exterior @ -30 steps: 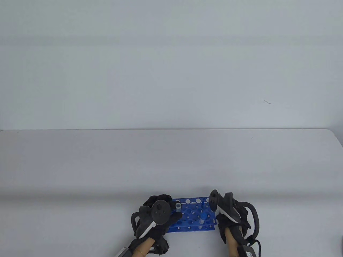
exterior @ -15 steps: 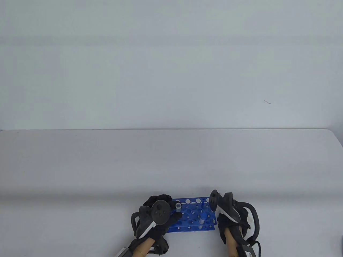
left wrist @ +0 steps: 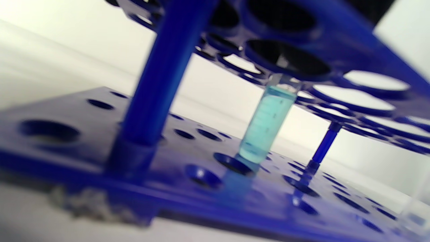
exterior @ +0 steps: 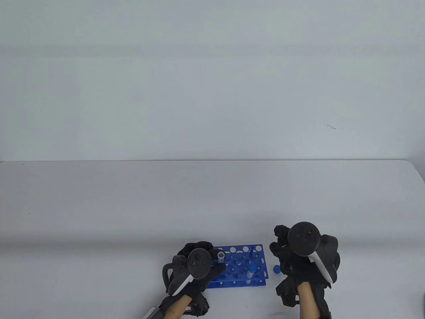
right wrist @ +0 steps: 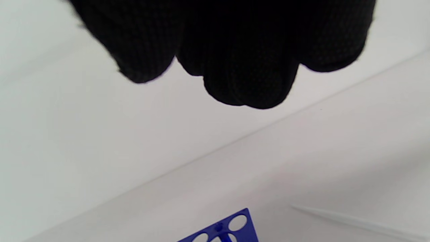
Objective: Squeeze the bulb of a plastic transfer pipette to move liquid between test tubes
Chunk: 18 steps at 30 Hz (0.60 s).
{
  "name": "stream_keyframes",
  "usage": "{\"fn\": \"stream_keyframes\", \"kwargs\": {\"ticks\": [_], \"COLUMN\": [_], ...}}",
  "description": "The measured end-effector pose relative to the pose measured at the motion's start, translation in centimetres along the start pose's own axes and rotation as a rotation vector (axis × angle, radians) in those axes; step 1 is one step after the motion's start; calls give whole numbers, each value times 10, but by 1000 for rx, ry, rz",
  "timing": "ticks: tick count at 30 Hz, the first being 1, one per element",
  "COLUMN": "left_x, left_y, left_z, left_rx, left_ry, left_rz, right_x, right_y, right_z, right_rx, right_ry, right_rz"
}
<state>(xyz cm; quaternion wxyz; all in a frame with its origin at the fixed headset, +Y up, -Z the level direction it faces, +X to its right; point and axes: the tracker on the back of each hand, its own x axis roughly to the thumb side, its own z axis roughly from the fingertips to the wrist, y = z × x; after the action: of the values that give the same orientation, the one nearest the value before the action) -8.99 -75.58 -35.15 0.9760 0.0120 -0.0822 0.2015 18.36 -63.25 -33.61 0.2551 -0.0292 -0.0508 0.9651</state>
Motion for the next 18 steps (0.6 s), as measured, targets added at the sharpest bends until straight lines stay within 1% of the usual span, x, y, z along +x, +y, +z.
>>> {"fn": "stream_keyframes", "kwargs": {"ticks": [2, 5, 8, 10, 11, 15, 16, 18], "left_x": [0, 0, -1, -1, -1, -1, -1, -1], "left_y": [0, 0, 0, -1, -1, -1, -1, 0], "left_z": [0, 0, 0, 0, 0, 0, 0, 0], "left_rx": [-1, -3, -4, -4, -3, -3, -3, -2], "left_ry": [0, 0, 1, 2, 2, 3, 3, 3], "left_rz": [1, 3, 7, 2, 0, -3, -4, -6], "right_x": [-4, -23, -41, -42, -39, -25, -23, -21], "right_y": [3, 21, 43, 55, 60, 80, 82, 87], "right_z": [-1, -4, -9, -9, -8, -3, -2, 0], "right_rx": [51, 222, 351, 380, 396, 417, 416, 380], "right_ry": [-52, -133, -121, -163, -193, -250, -247, -260], "right_rz": [-13, -2, -49, -71, -54, 106, 130, 166]}}
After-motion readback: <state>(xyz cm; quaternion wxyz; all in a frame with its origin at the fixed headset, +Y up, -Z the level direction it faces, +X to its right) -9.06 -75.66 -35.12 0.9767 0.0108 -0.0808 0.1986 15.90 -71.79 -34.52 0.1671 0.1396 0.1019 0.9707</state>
